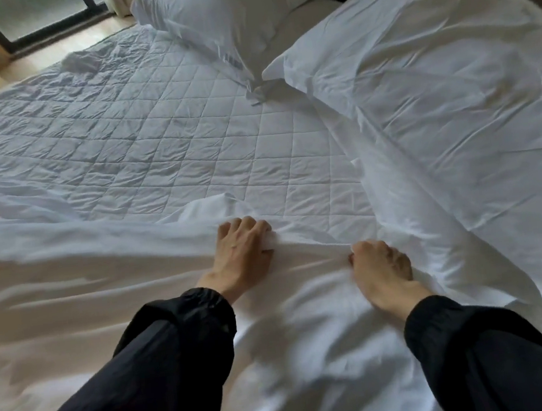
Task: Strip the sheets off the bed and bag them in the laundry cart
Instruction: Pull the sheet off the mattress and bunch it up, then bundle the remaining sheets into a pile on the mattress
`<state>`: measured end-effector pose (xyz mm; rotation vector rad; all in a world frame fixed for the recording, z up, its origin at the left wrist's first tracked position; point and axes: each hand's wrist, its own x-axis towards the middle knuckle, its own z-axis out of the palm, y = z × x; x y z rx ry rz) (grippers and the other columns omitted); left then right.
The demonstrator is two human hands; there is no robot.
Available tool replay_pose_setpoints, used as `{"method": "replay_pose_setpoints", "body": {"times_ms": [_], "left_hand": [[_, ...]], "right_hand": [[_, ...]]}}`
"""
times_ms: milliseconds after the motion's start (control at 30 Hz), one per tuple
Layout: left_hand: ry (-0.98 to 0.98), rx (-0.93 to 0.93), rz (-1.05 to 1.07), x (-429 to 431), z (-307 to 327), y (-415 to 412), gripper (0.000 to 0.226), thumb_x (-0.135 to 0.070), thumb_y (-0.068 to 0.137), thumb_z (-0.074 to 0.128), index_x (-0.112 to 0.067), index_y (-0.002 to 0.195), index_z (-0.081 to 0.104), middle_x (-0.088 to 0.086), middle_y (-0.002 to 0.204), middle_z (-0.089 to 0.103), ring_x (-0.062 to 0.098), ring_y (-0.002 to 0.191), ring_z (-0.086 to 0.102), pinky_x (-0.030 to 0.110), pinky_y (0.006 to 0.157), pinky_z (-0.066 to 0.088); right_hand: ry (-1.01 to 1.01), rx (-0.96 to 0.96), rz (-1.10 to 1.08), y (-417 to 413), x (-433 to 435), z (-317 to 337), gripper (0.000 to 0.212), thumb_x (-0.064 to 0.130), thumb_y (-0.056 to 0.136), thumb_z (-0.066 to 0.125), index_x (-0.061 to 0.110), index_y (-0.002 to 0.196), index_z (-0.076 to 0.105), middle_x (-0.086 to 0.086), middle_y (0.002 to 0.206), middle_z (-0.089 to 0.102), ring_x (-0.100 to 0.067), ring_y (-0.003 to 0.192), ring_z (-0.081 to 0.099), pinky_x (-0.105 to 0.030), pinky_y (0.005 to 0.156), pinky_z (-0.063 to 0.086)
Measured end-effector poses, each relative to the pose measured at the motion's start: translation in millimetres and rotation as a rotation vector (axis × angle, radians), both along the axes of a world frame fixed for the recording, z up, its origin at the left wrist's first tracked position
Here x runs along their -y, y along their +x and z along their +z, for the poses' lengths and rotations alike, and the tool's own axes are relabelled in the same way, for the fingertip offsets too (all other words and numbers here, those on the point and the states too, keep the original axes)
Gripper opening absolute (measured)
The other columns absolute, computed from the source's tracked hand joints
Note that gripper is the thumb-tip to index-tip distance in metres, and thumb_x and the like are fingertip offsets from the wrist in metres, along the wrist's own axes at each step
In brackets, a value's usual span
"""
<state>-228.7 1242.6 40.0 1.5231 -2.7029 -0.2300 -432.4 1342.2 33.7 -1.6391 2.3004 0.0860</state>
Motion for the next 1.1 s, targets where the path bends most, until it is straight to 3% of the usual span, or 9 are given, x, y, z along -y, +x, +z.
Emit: {"method": "replay_pose_setpoints", "body": {"times_ms": [233,400,533,733,933,1100], "left_hand": [[0.070,-0.008,0.152,-24.7,39.7,58.3,0.040,-0.028,0.094,0.045,-0.021,0.134,0.047,0.004,0.135,0.050,0.024,0.124,0.044,0.036,0.101,0.028],[0.101,-0.021,0.217,-57.7,67.5,107.7,0.045,-0.028,0.097,0.042,-0.021,0.141,0.041,0.003,0.141,0.046,0.022,0.129,0.041,0.034,0.106,0.028],[0.047,-0.070,0.312,-88.5,86.2,162.2,0.040,-0.028,0.097,0.042,-0.021,0.136,0.047,0.004,0.134,0.052,0.024,0.122,0.047,0.035,0.100,0.035],[-0.015,-0.352,0.497,-157.3,127.5,265.8,0.032,-0.023,0.095,0.049,-0.014,0.124,0.059,0.006,0.121,0.061,0.025,0.112,0.056,0.036,0.096,0.043],[0.001,-0.582,0.645,-272.3,190.5,374.8,0.032,-0.020,0.093,0.053,-0.016,0.124,0.060,0.004,0.118,0.066,0.019,0.106,0.062,0.033,0.089,0.048],[0.049,-0.792,0.803,-381.4,243.7,447.3,0.030,-0.017,0.094,0.054,-0.013,0.122,0.061,0.004,0.112,0.066,0.016,0.098,0.063,0.029,0.087,0.049]], "right_hand": [[-0.094,0.189,0.135,69.2,1.6,20.7,0.034,0.022,0.096,0.033,0.017,0.125,0.050,-0.010,0.124,0.051,-0.028,0.113,0.049,-0.039,0.098,0.038],[-0.011,0.248,0.265,130.3,-10.7,42.9,0.039,0.029,0.096,0.036,0.016,0.132,0.045,-0.010,0.130,0.045,-0.028,0.119,0.045,-0.037,0.098,0.039],[-0.022,0.307,0.345,183.9,-28.5,63.5,0.037,0.027,0.094,0.038,0.014,0.128,0.048,-0.008,0.123,0.050,-0.025,0.110,0.050,-0.034,0.090,0.040],[-0.044,0.482,0.396,286.6,-69.7,115.7,0.050,0.026,0.096,0.044,0.012,0.144,0.039,-0.011,0.144,0.043,-0.027,0.130,0.043,-0.036,0.106,0.034],[-0.089,0.614,0.381,391.1,-161.9,186.8,0.050,0.024,0.096,0.048,0.008,0.143,0.040,-0.012,0.144,0.046,-0.026,0.132,0.042,-0.035,0.107,0.033],[-0.099,0.780,0.282,457.6,-246.8,241.4,0.048,0.021,0.093,0.052,0.010,0.139,0.046,-0.013,0.137,0.054,-0.025,0.125,0.051,-0.037,0.103,0.041]]}}
